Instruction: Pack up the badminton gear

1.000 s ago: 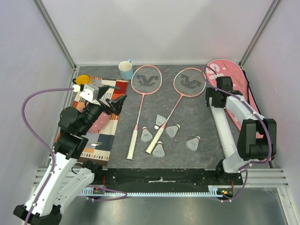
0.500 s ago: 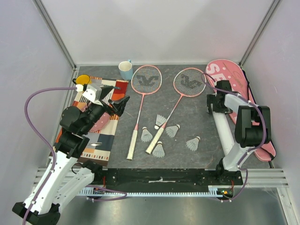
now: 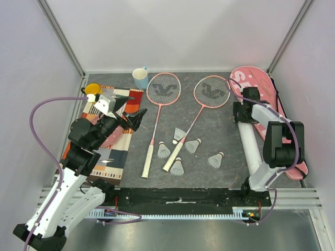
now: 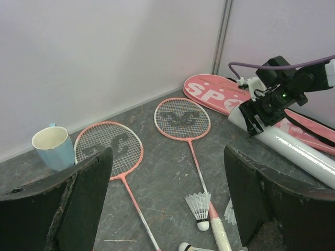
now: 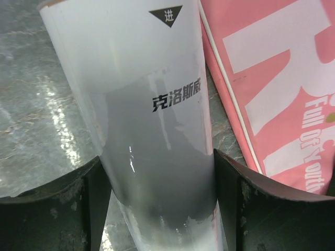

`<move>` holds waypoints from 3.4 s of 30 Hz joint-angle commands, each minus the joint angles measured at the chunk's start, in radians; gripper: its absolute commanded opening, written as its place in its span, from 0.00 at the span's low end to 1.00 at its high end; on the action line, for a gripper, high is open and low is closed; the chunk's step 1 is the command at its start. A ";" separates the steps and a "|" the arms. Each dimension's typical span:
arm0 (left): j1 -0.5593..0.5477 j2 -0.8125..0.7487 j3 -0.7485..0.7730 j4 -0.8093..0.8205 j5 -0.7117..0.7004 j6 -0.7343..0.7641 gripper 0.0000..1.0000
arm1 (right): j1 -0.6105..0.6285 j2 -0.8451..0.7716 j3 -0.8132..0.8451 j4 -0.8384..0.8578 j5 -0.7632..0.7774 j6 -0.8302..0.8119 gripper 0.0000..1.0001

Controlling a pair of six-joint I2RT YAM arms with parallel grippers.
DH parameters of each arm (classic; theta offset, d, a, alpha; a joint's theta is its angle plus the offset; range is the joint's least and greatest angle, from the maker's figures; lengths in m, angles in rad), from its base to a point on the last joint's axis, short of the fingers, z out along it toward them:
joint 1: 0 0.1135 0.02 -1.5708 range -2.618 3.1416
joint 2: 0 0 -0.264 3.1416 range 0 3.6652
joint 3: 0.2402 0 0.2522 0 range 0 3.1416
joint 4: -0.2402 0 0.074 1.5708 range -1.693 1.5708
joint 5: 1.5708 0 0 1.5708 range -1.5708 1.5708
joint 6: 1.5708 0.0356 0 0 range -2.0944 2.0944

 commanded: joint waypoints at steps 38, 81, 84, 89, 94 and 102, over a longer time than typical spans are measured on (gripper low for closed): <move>-0.190 0.715 0.182 0.466 0.483 -0.481 1.00 | 0.362 -0.566 0.042 0.639 -0.844 0.759 0.56; -0.116 0.640 0.346 -0.342 0.695 0.060 0.59 | 0.348 -0.633 0.192 -0.068 -0.685 0.124 0.98; -0.116 0.592 0.319 -0.400 0.594 0.146 0.57 | 0.270 -0.626 0.263 -0.163 -0.715 0.084 0.98; -0.116 0.572 0.290 -0.440 0.516 0.226 0.57 | 0.260 -0.577 0.367 -0.209 -0.836 0.116 0.98; -0.116 0.539 0.250 -0.435 0.464 0.286 0.58 | 0.262 -0.520 0.395 -0.191 -1.054 0.133 0.72; -0.116 0.509 0.201 -0.393 0.494 0.326 0.57 | 0.317 -0.521 0.318 -0.121 -1.140 0.175 0.55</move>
